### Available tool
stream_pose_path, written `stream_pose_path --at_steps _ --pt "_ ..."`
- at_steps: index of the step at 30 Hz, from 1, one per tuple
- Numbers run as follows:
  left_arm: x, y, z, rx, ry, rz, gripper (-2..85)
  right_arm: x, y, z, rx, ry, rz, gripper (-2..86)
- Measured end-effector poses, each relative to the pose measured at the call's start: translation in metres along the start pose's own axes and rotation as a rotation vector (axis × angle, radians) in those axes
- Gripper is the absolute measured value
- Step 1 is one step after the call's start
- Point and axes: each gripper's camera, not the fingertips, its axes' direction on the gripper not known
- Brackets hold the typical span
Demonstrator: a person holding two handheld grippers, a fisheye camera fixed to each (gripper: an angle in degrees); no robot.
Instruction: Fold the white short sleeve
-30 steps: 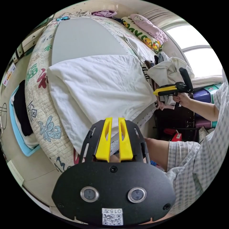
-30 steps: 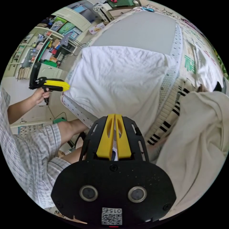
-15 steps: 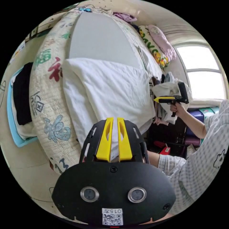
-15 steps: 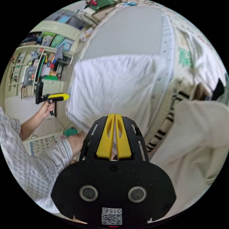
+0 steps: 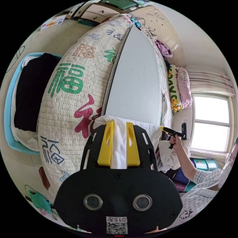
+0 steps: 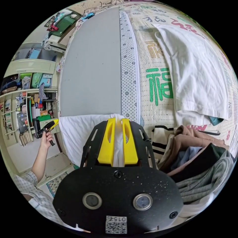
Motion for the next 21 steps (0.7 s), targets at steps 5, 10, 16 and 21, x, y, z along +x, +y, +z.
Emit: stream_pose_path --at_steps 5,10,16,21 --pt "-0.012 0.005 -0.02 0.059 -0.026 -0.016 -0.4 0.002 0.006 -0.003 0.082 0.079 0.058 0.4" --pt "-0.016 0.006 -0.034 0.088 -0.083 0.013 -0.8 0.008 0.006 0.001 0.153 0.052 0.142 -0.3" --pt "-0.029 0.001 -0.041 0.134 -0.144 -0.043 -0.7 0.008 -0.002 0.019 0.177 0.185 0.188 -0.3" --pt "-0.037 0.006 -0.046 0.131 -0.084 -0.022 1.1 -0.018 0.011 0.033 0.151 0.245 0.037 0.9"
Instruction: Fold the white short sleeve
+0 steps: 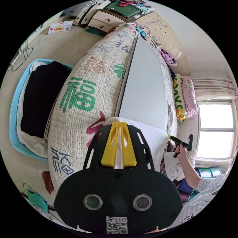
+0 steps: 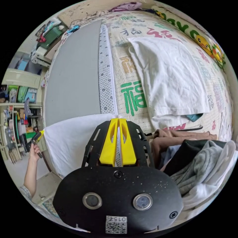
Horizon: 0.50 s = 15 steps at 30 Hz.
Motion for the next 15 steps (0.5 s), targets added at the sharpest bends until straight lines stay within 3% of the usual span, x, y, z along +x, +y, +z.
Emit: stream_pose_path --at_steps 4,10,15 --pt "-0.009 0.016 -0.024 0.042 0.006 -0.014 4.1 -0.022 0.026 -0.009 0.033 0.032 -0.102 4.2" --pt "-0.018 0.053 -0.05 0.032 -0.04 0.014 5.3 -0.082 0.091 -0.015 0.028 -0.094 -0.24 5.6" --pt "-0.024 0.045 -0.045 0.04 0.025 0.011 6.3 -0.197 0.163 0.026 -0.05 -0.282 -0.533 6.5"
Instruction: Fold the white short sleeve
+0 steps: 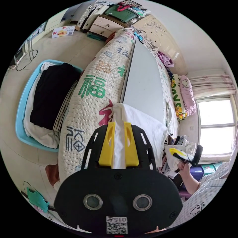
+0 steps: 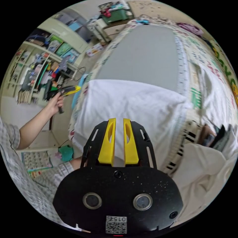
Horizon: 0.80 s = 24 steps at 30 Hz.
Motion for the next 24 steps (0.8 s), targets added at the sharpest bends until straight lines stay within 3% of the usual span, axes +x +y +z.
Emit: stream_pose_path --at_steps 7,12,16,24 --pt "0.008 -0.041 0.033 -0.084 -0.002 0.065 6.6 -0.111 0.005 0.105 -0.122 0.03 -0.306 8.3" --pt "0.003 -0.054 0.041 -0.136 0.009 0.113 0.6 -0.127 0.02 0.159 -0.225 0.159 -0.247 1.0" --pt "0.0 -0.055 0.031 -0.128 -0.022 0.15 -0.2 -0.134 0.03 0.172 -0.253 0.104 -0.24 -0.3" --pt "-0.017 -0.025 0.007 -0.128 -0.013 0.144 6.7 -0.12 0.041 0.143 -0.115 0.097 -0.119 0.3"
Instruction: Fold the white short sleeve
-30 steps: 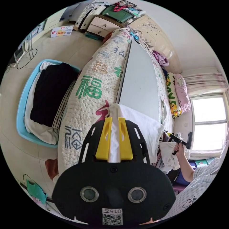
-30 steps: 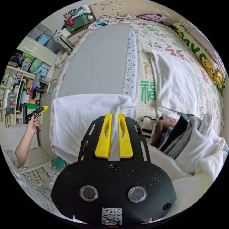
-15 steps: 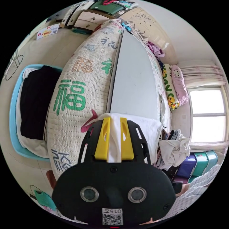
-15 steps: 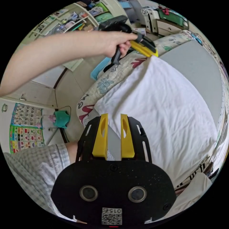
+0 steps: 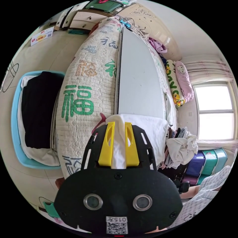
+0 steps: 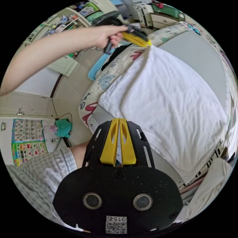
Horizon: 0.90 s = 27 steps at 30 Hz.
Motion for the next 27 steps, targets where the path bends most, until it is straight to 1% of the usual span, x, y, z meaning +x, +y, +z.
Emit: stream_pose_path --at_steps 3,5,8,13,17,19,21,25,27 --pt "-0.01 0.041 -0.012 -0.013 -0.043 -0.031 7.6 0.034 0.019 -0.008 0.012 0.007 0.111 2.6" --pt "-0.019 0.069 -0.014 -0.048 -0.039 -0.076 8.2 0.05 0.029 -0.007 -0.012 0.012 0.137 4.3" --pt "-0.031 0.112 -0.009 -0.123 0.012 -0.144 8.3 0.054 0.033 0.001 -0.049 0.049 0.093 6.2" --pt "-0.036 0.162 0.0 -0.186 0.059 -0.203 8.3 0.008 0.002 0.018 0.02 -0.051 -0.066 7.0" --pt "-0.034 0.186 0.014 -0.218 0.072 -0.207 8.2 -0.009 -0.062 0.024 0.145 -0.045 -0.143 7.9" --pt "-0.035 0.192 0.019 -0.209 0.07 -0.208 7.9 -0.007 -0.095 0.022 0.188 -0.016 -0.165 8.0" --pt "-0.039 0.199 0.024 -0.189 0.088 -0.217 7.2 -0.001 -0.139 0.023 0.215 0.06 -0.2 8.3" --pt "-0.047 0.21 0.026 -0.143 0.138 -0.234 6.5 0.006 -0.201 0.035 0.149 0.13 -0.229 9.6" --pt "-0.053 0.218 0.025 -0.113 0.17 -0.264 5.9 0.006 -0.233 0.052 0.059 0.133 -0.231 10.7"
